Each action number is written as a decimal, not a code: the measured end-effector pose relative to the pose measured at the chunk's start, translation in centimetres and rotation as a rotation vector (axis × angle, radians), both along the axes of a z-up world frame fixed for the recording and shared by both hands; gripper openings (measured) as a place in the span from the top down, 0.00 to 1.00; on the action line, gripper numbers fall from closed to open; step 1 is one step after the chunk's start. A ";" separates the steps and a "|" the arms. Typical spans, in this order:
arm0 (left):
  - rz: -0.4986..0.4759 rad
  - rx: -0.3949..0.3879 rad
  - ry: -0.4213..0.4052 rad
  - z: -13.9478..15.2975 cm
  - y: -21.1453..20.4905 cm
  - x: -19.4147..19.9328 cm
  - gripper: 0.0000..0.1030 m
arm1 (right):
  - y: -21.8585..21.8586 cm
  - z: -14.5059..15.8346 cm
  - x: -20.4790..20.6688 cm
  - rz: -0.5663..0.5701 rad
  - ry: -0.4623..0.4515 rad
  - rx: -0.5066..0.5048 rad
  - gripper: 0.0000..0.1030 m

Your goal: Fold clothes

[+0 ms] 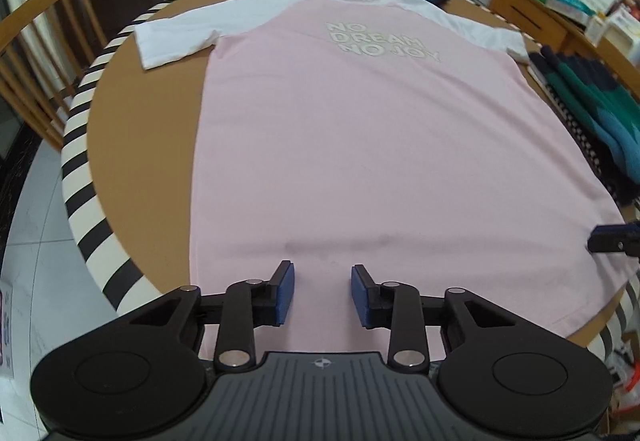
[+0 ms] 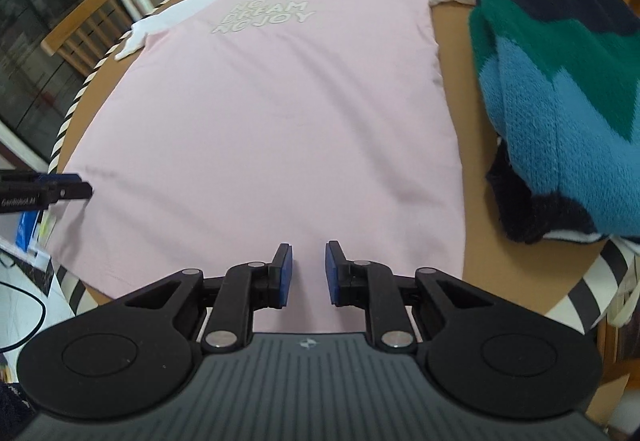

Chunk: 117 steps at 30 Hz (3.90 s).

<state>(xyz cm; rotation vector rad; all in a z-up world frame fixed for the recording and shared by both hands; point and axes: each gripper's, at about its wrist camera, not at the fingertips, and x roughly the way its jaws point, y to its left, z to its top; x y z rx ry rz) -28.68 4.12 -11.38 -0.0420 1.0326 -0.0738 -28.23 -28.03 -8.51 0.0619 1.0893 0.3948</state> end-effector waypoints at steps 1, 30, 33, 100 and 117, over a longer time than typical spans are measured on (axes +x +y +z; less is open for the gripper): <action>-0.018 -0.009 0.010 0.1 0.2 0.3 0.64 | 0.3 0.3 0.2 -0.035 0.010 -0.001 0.77; -0.308 -0.292 -0.119 4.2 29.1 26.9 0.18 | 32.7 0.5 10.6 -0.627 -0.037 0.647 0.27; -0.363 -0.236 -0.076 3.7 29.5 29.9 0.21 | 33.5 -2.2 13.1 -0.767 0.063 0.747 0.22; -1.169 -0.294 0.257 5.7 13.0 47.4 0.95 | 36.5 2.0 20.0 -1.313 -0.046 0.460 0.98; -1.275 -0.241 0.149 2.7 10.7 46.8 0.61 | 34.7 0.0 21.4 -1.137 -0.127 0.169 0.74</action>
